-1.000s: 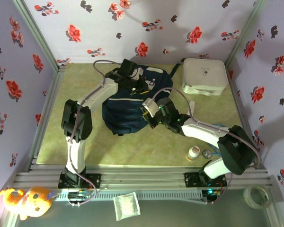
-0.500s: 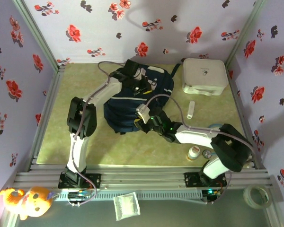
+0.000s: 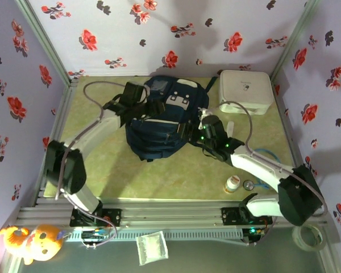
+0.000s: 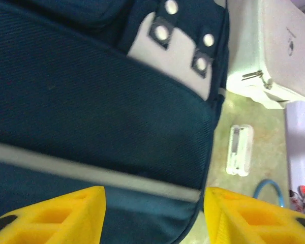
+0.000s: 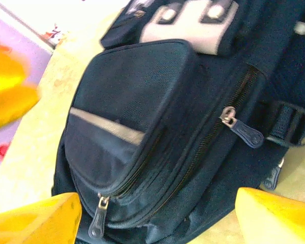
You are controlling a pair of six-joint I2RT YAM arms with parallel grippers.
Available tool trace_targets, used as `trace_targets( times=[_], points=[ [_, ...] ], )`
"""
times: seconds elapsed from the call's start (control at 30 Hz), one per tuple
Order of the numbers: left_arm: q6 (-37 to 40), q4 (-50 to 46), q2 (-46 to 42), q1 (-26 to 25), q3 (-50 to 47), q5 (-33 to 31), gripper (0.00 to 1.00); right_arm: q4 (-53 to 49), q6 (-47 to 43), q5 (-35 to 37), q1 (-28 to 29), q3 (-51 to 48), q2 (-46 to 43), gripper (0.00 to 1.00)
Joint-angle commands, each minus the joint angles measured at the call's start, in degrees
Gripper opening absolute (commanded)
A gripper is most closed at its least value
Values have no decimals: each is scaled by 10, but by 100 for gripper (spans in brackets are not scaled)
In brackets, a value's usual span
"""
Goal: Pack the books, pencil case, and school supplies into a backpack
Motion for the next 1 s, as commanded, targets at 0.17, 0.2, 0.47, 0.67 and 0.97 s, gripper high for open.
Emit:
trace_targets(
  times=[0.17, 0.2, 0.47, 0.67, 0.97],
  points=[
    [-15, 53, -84, -65, -142, -99, 51, -65, 178, -104, -20, 133, 122, 67],
    [-10, 66, -88, -76, -154, -103, 50, -75, 182, -104, -22, 147, 136, 64],
    [5, 105, -63, -125, -182, -90, 42, -127, 178, -99, -24, 203, 195, 42],
    [6, 117, -23, -137, -174, -53, 37, -128, 173, -95, -25, 211, 195, 27],
    [20, 109, 18, -139, -146, -69, 5, -136, 169, -86, -25, 213, 192, 17]
  ],
)
